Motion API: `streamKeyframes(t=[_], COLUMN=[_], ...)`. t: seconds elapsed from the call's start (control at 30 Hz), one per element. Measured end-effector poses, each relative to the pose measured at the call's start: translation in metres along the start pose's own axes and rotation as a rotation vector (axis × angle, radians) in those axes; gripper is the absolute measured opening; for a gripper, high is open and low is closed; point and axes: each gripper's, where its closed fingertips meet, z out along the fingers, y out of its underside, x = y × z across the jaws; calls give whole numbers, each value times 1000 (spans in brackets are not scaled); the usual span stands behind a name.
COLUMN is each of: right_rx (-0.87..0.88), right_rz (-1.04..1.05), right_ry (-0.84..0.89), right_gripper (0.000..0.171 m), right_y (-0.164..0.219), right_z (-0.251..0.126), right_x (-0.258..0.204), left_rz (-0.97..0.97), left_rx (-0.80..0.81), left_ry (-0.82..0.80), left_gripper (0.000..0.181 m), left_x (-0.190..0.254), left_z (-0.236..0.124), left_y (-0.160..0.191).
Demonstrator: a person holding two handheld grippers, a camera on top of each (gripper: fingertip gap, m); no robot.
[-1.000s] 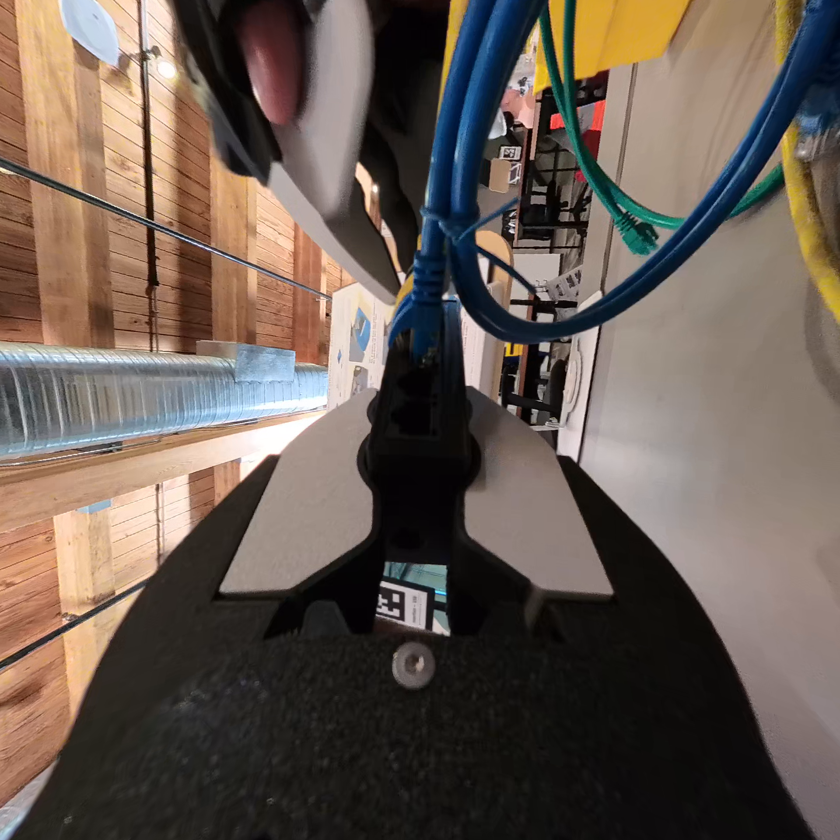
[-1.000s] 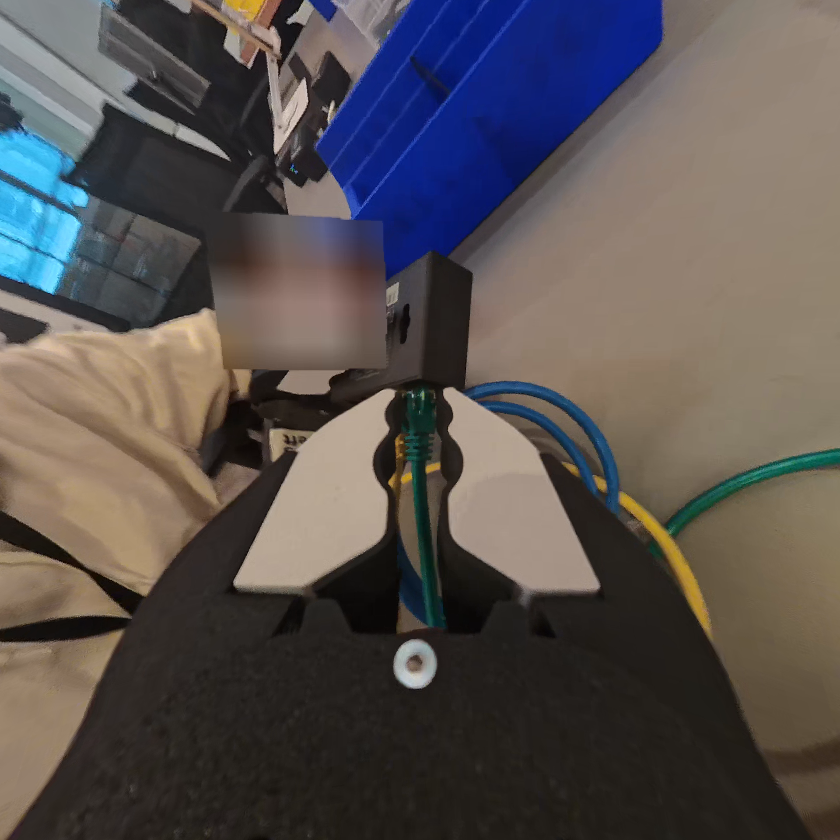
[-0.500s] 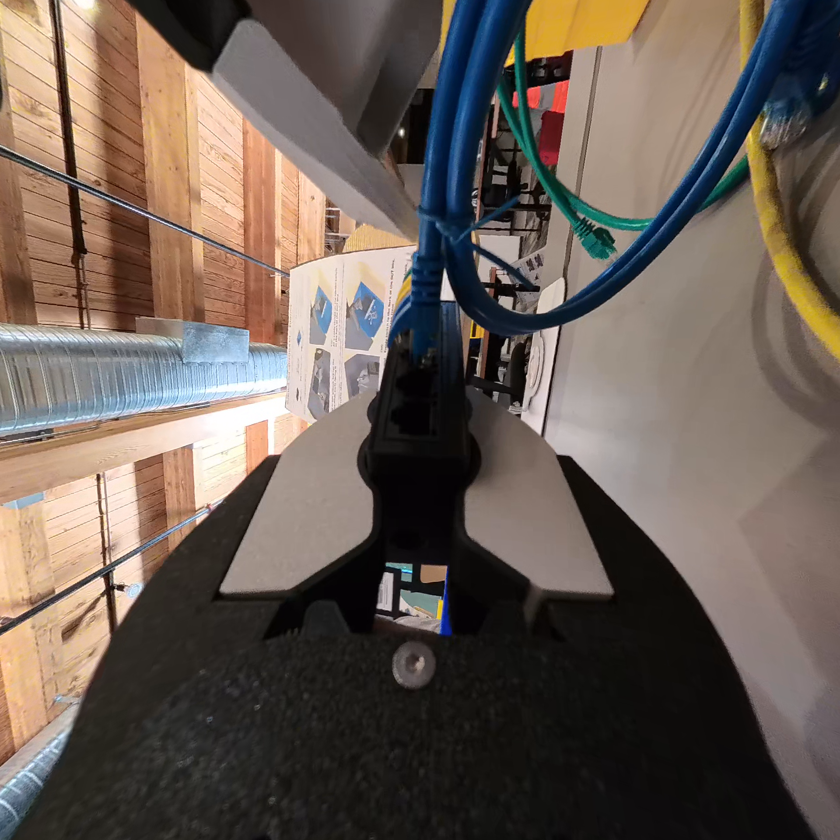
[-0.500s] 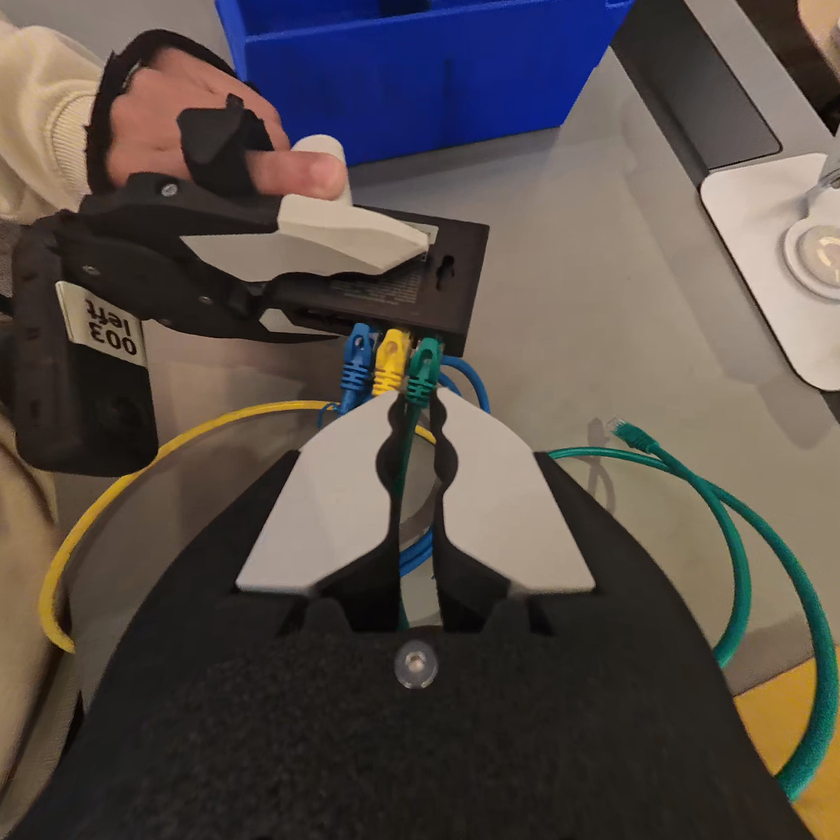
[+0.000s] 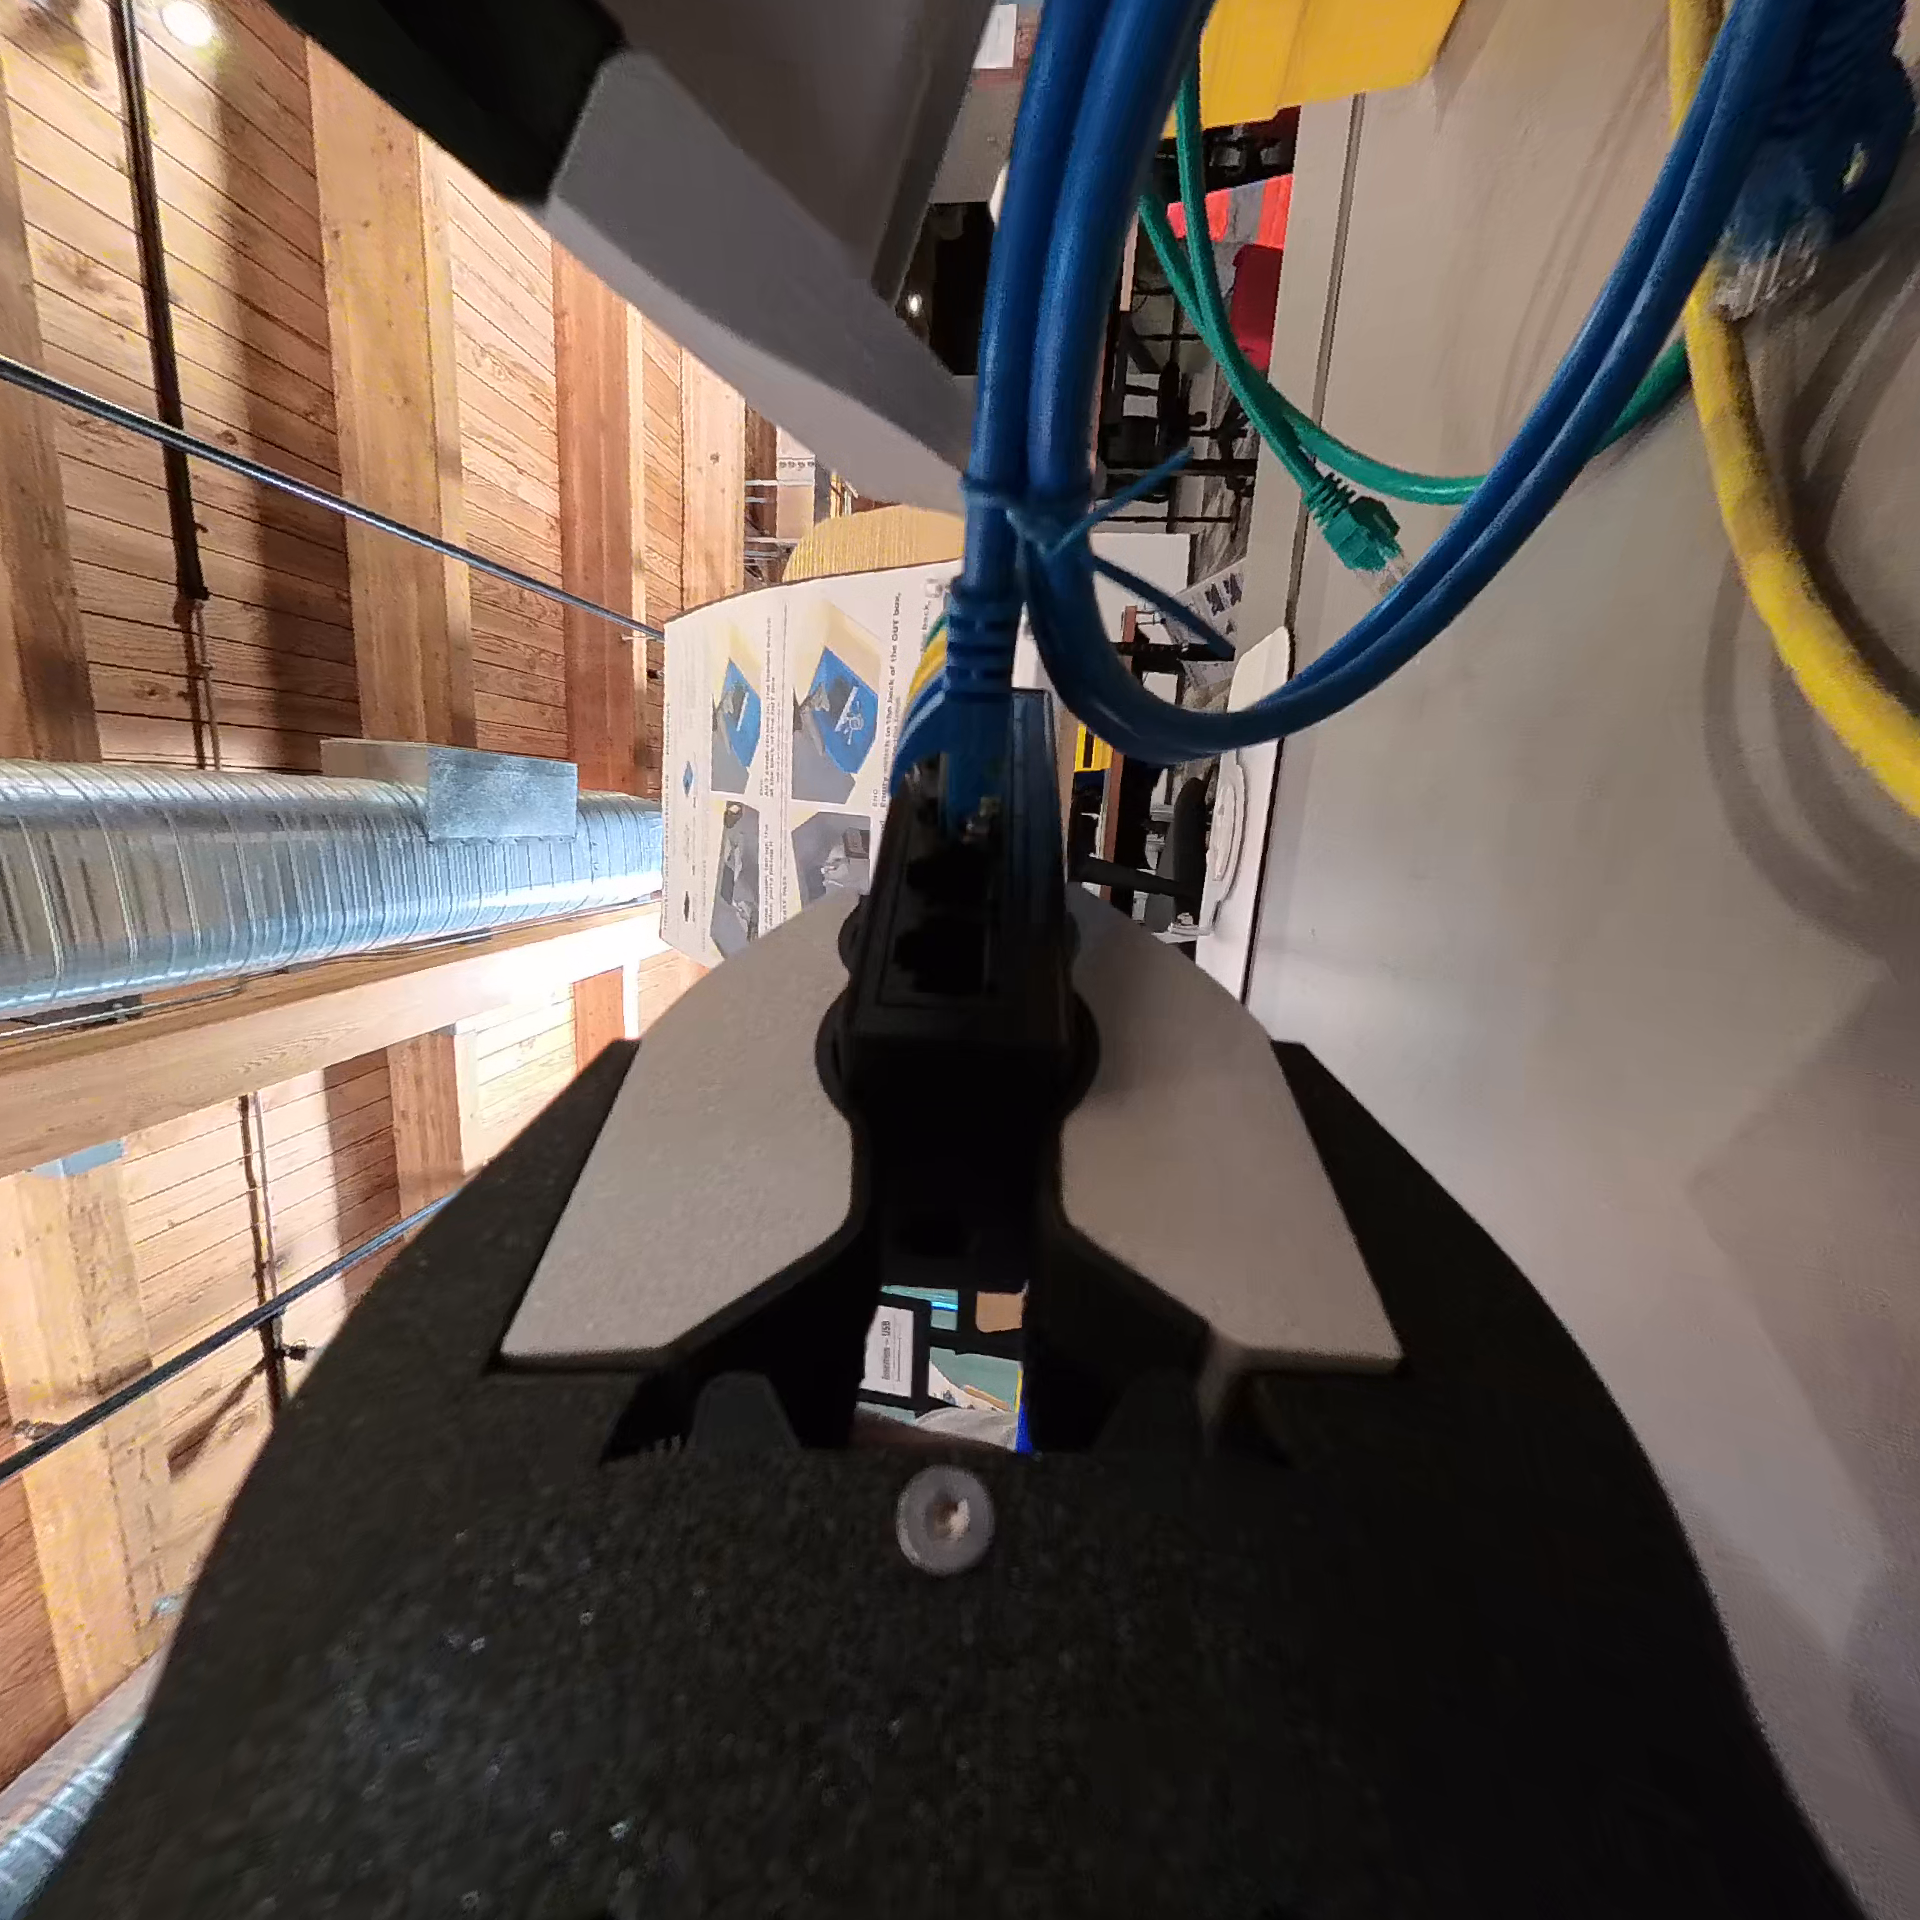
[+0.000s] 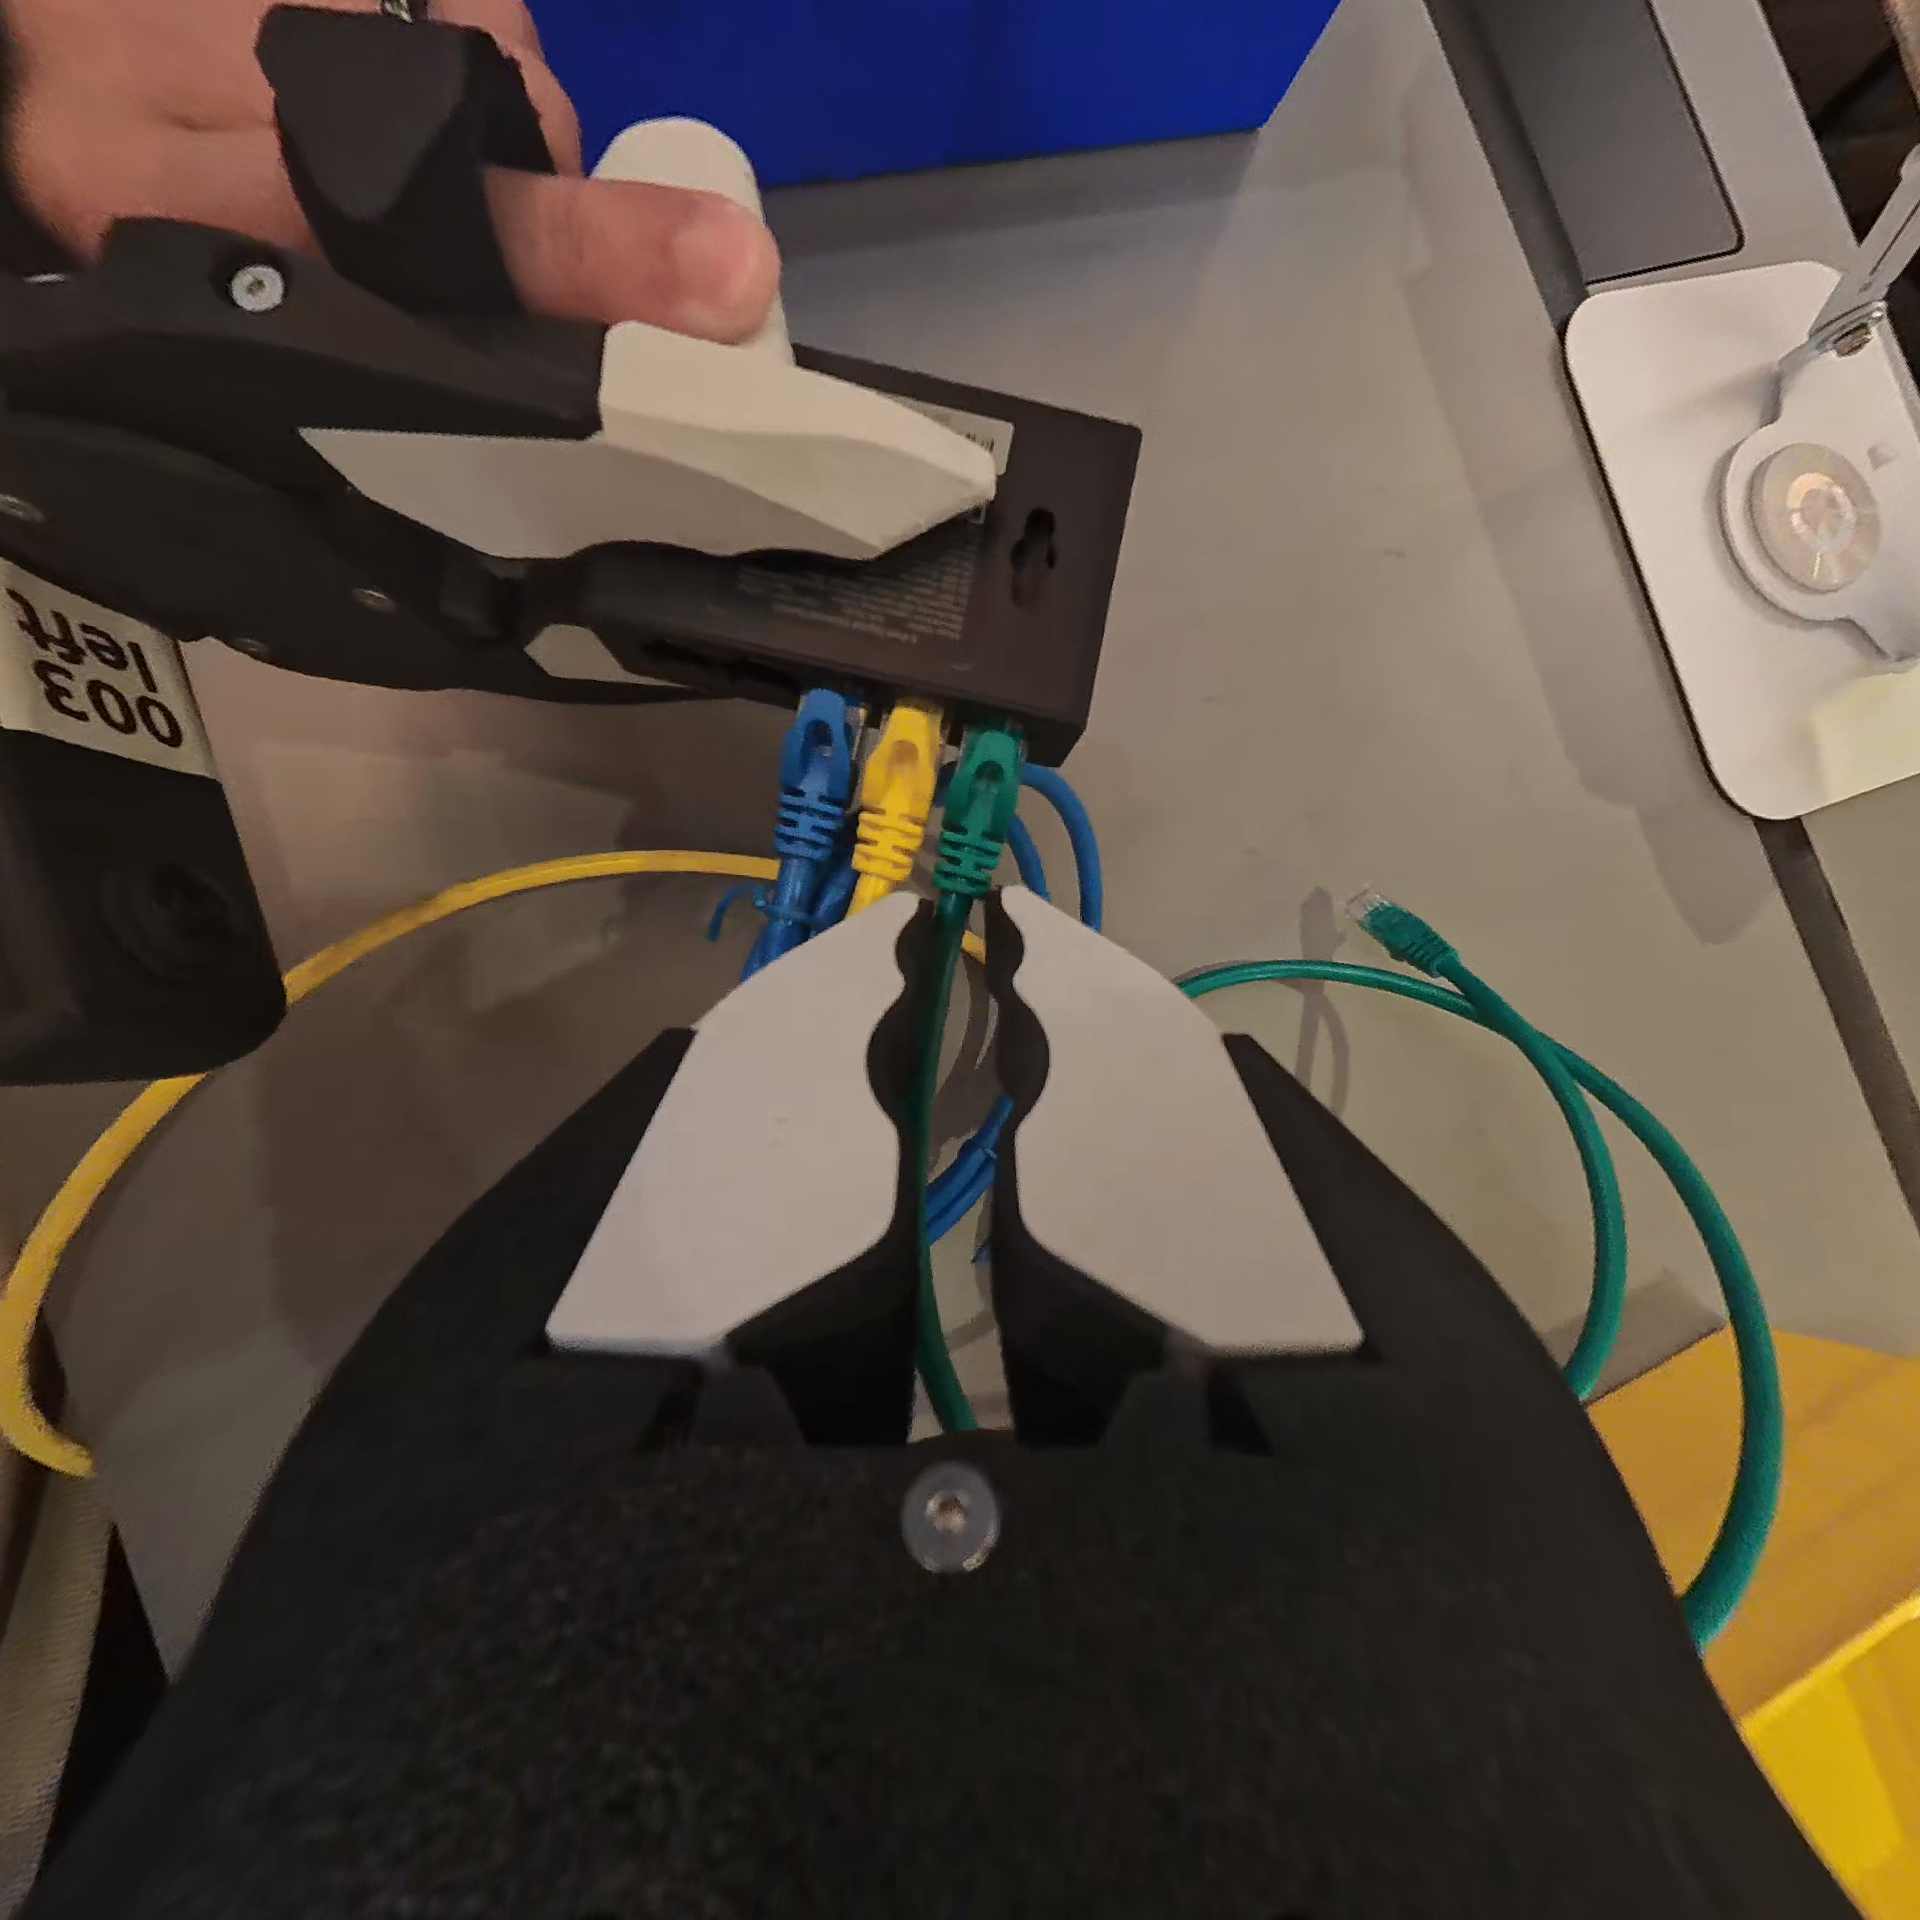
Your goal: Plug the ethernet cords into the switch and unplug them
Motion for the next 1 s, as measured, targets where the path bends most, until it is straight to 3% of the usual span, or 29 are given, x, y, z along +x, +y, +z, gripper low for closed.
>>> streamKeyframes(t=[0.2, 0.47, 0.5, 0.57, 0.6, 0.63, 0.7, 0.77, 0.87, 1.0], right_rx=[-52, -80, -93, -297, -244, -90, -30, -29, -44, -18], right_rz=[-12, 16, 23, -30, 37, 132, 75, 81, 128, 254], right_ry=[101, 101, 107, 208, 126, 101, 210, 187, 191, 290], right_gripper=[5, 5, 5, 4, 4, 4, 4, 5, 5, 5], right_y=[8, 21, 24, 66, 72, 54, 28, 21, 38, 69], right_z=[6, 7, 7, 1, -2, -12, -33, -29, -23, -24], right_x=[5, 1, 1, 21, 13, 11, 19, 18, 26, 42], left_rz=[13, 11, 12, -4, -33, -34, -70, -29, -20, 3], left_rx=[-31, -39, -73, -264, -279, -223, -83, -45, -83, -161], left_ry=[61, 128, 134, 165, 157, 90, 38, 68, 93, 47], left_gripper=[30, 31, 26, 30, 30, 30, 29, 30, 30, 30], left_x=[10, 24, 24, 25, 18, 1, -17, -4, 6, -14], left_z=[4, 3, 5, 18, 22, 19, 6, 6, 6, 14], left_y=[3, 0, 4, 57, 73, 64, 10, -13, 1, 41])
